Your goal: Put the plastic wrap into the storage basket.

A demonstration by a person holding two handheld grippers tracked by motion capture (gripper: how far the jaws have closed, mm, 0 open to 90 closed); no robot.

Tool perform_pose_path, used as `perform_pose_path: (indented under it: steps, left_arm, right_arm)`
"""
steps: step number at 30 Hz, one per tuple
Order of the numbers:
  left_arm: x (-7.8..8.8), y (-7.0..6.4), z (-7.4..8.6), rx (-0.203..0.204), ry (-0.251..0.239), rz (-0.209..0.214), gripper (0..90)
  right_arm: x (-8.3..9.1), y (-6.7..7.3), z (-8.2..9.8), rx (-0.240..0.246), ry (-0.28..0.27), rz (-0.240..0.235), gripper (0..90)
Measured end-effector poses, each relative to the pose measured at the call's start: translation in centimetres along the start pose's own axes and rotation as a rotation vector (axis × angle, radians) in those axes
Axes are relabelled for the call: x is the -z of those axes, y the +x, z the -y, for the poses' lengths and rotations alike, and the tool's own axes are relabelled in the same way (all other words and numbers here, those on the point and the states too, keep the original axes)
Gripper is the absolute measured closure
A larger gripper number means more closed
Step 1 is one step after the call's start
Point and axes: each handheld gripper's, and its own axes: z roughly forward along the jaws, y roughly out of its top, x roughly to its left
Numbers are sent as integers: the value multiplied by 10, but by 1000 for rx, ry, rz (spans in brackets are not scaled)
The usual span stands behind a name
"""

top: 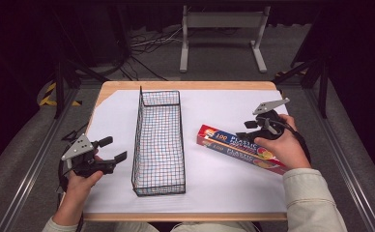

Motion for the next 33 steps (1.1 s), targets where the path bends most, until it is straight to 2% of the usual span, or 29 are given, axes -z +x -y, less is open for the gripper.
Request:
perform_pose_path:
  steps: [2,4,6,7,11,12,14,16,20,24,26,29,32,33]
  left_arm:
    - [0,0,0,8,0,2,187]
    - [0,0,1,10,0,3,187]
    - [-1,-1,1,9,-2,5,187]
    - [-1,0,1,3,-2,5,187]
    - [-1,-1,1,7,-1,6,187]
    - [-1,-1,1,7,-1,8,187]
    - [-1,-1,0,7,-3,10,187]
    - [-1,-1,0,7,-2,12,187]
    - [-1,-1,0,8,-3,14,188]
    - [-1,-1,0,10,-5,19,188]
    - [-1,0,0,7,-3,18,187]
    - [-1,0,1,14,-7,17,188]
    - [-1,0,1,10,-3,21,187]
    - [-1,0,1,11,-1,22,187]
  right_arm:
    - [-7,2,0,39,34,17,341]
    - [-13,2,2,55,76,6,288]
    - [-19,2,6,43,149,-15,314]
    - [-22,2,8,46,182,-17,276]
    - [-28,3,17,64,230,-14,232]
    - [-29,3,19,58,243,-20,212]
    - [-35,4,25,17,302,-24,175]
    - [-39,3,29,30,328,-13,168]
    - [-44,2,31,44,334,-12,169]
    - [-53,1,32,94,360,-8,185]
    - [-56,0,32,102,381,-15,221]
    - [-60,-2,33,116,442,-7,262]
    - [-63,-2,33,116,448,-39,337]
    - [-64,-2,32,135,451,-41,341]
